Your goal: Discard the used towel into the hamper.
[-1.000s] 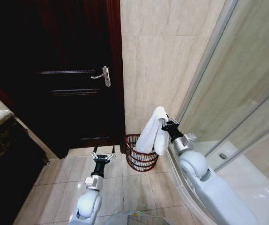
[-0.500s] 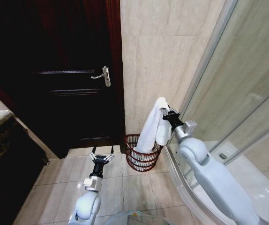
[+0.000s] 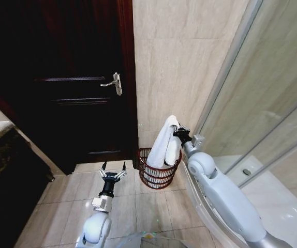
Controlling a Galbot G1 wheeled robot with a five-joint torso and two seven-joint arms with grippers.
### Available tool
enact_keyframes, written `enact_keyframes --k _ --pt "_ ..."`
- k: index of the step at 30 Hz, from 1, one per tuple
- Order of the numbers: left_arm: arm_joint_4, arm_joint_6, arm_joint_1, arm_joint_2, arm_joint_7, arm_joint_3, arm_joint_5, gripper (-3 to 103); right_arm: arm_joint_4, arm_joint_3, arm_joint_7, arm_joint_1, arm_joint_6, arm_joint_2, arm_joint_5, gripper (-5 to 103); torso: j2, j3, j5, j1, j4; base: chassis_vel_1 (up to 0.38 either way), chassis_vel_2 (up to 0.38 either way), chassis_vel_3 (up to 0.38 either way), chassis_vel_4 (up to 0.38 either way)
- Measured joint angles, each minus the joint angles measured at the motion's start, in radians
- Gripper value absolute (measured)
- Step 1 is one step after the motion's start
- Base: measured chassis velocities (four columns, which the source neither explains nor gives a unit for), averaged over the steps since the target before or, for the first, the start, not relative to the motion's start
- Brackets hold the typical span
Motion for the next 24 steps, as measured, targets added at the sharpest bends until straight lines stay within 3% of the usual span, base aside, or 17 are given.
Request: enact_keyframes --k 24 --pt "0.013 -0.012 -0.007 0.01 0.0 -0.01 -0.003 100 -0.047 0.019 0.018 -0.014 -0.019 0.025 0.019 5 -0.11 -0.063 0.0002 -0.047 0.0 0.0 0.0 0.0 0.0"
